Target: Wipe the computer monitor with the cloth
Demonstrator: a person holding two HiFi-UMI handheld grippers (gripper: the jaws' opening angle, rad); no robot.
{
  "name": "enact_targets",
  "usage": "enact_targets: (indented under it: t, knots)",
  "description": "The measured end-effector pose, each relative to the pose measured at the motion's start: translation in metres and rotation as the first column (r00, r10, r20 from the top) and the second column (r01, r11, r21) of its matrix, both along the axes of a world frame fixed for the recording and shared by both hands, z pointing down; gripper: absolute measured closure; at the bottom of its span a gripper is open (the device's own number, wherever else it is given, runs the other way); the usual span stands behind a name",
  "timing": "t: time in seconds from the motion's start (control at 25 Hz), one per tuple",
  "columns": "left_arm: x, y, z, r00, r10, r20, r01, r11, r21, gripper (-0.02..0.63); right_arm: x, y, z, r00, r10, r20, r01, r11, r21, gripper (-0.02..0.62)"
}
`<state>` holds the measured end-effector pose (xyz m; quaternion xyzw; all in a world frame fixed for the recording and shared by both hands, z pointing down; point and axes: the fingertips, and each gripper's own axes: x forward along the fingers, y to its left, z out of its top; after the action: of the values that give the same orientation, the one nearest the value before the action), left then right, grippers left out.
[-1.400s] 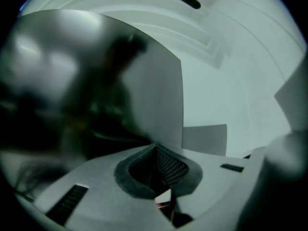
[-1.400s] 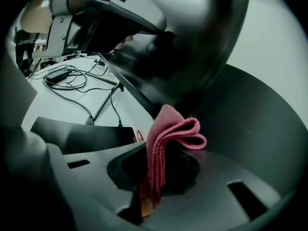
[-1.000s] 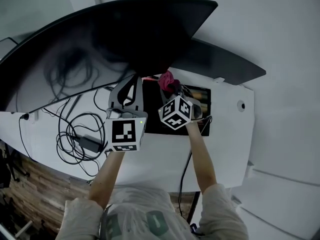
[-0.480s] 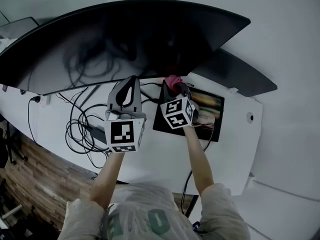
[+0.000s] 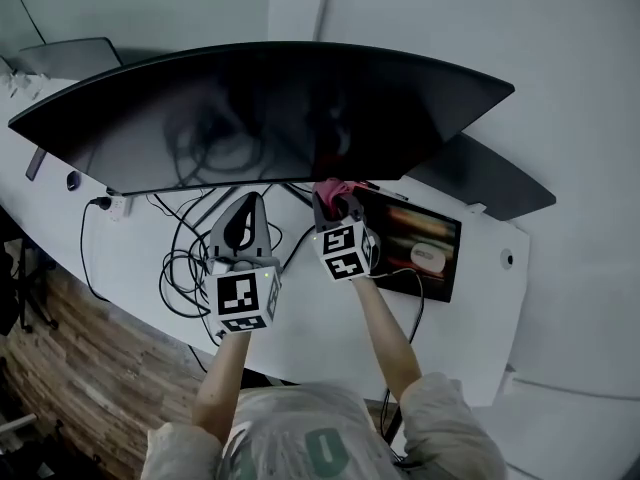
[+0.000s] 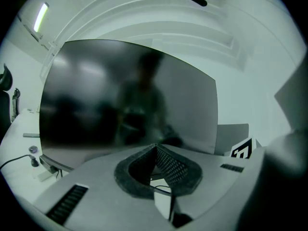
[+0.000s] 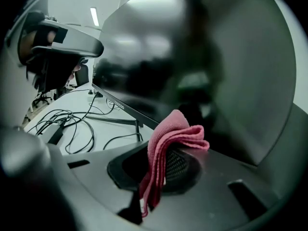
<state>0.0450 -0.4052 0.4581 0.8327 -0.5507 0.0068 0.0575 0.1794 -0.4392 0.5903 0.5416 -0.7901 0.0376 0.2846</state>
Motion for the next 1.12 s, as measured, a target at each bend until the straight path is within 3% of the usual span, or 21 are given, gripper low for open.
enact_targets:
  t: [0.28,0.48,1.12]
  knots:
    - [-0.070,0.014,0.015,0.995,-0.103,-0.019,0.102,0.994,-0.032,0.591,-0.056,-0.003,-0.005,0.995,0.016,0.095,-0.017,1.000,0.009,0.548]
    - [-0.104,0.019,0.023,0.993,-0.118,-0.012,0.117,0.992,-0.048,0.591,-0.113,-0.008,-0.014,0.993,-0.040,0.113,0.037,0.999,0.032,0.548]
    - [-0.220,0.021,0.038,0.969,-0.247,0.024,0.248,0.966,-0.069,0.591,-0.262,-0.022,0.002,0.964,-0.143,0.225,0.149,0.989,-0.007,0.548]
